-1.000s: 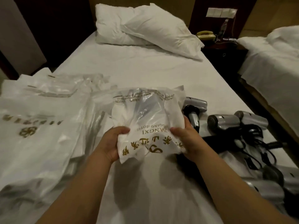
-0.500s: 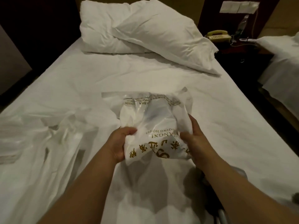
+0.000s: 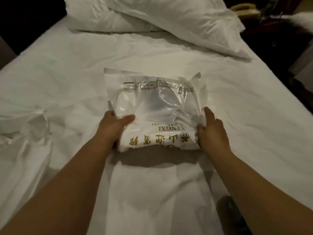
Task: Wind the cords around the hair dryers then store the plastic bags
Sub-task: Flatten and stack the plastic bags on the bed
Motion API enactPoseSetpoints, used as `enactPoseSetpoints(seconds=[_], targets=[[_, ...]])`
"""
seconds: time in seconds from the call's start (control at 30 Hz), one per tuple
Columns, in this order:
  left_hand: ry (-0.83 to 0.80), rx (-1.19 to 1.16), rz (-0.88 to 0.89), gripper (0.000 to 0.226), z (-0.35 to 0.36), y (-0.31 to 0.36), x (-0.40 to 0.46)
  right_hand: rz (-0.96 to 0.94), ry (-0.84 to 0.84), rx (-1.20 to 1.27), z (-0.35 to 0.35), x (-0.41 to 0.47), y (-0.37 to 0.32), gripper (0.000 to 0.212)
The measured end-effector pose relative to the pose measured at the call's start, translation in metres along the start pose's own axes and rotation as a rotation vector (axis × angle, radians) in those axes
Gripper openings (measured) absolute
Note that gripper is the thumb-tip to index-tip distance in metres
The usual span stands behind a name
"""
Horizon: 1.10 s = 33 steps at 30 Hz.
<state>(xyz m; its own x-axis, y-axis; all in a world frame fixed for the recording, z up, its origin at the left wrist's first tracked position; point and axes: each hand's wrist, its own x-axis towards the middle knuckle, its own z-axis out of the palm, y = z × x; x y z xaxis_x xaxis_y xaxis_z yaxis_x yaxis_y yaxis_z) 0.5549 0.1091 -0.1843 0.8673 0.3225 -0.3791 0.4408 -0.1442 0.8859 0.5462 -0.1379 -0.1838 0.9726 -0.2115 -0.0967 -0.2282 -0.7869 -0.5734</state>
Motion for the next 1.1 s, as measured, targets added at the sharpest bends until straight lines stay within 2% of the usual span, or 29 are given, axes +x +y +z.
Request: enactPoseSetpoints(seconds=[0.07, 0.1, 0.13, 0.2, 0.27, 0.33, 0.43, 0.63, 0.77, 0.83, 0.93, 1.03, 1.1], targets=[[0.266, 0.397, 0.1, 0.083, 0.001, 0.007, -0.014, 0.02, 0.001, -0.214, -0.01, -0.012, -0.01, 0.065], [0.328, 0.536, 0.204, 0.087, 0.001, 0.012, -0.029, 0.0, 0.001, -0.28, -0.018, -0.021, -0.017, 0.068], [0.325, 0.649, 0.338, 0.086, 0.004, 0.016, -0.044, -0.042, 0.004, -0.31, -0.023, -0.03, -0.023, 0.069], [0.19, 0.843, 0.543, 0.07, 0.013, 0.016, -0.074, -0.134, 0.007, -0.308, -0.03, -0.052, -0.035, 0.065], [0.026, 0.95, 0.57, 0.056, 0.022, 0.011, -0.106, -0.206, -0.015, -0.282, -0.031, -0.082, -0.046, 0.064], [-0.062, 0.995, 0.542, 0.054, 0.027, 0.004, -0.138, -0.262, -0.051, -0.237, -0.03, -0.117, -0.056, 0.066], [-0.073, 1.04, 0.557, 0.059, 0.012, -0.009, -0.196, -0.344, -0.097, -0.261, -0.031, -0.182, -0.066, 0.062], [-0.011, 1.127, 0.526, 0.056, -0.056, -0.042, -0.313, -0.518, -0.14, -0.32, -0.034, -0.307, -0.071, 0.054], [0.029, 1.071, 0.655, 0.047, -0.101, -0.079, -0.386, -0.674, -0.082, -0.297, -0.029, -0.387, -0.073, 0.043], [0.06, 1.018, 0.741, 0.045, -0.119, -0.093, -0.417, -0.68, -0.087, -0.31, -0.029, -0.421, -0.074, 0.037], [0.036, 1.052, 0.705, 0.044, -0.156, -0.109, -0.473, -0.676, -0.118, -0.271, -0.028, -0.481, -0.082, 0.032], [0.12, 1.048, 0.819, 0.038, -0.195, -0.129, -0.505, -0.688, -0.147, -0.209, -0.019, -0.533, -0.091, 0.03], [0.181, 1.007, 0.836, 0.036, -0.228, -0.148, -0.516, -0.687, -0.196, -0.162, -0.006, -0.562, -0.101, 0.032]])
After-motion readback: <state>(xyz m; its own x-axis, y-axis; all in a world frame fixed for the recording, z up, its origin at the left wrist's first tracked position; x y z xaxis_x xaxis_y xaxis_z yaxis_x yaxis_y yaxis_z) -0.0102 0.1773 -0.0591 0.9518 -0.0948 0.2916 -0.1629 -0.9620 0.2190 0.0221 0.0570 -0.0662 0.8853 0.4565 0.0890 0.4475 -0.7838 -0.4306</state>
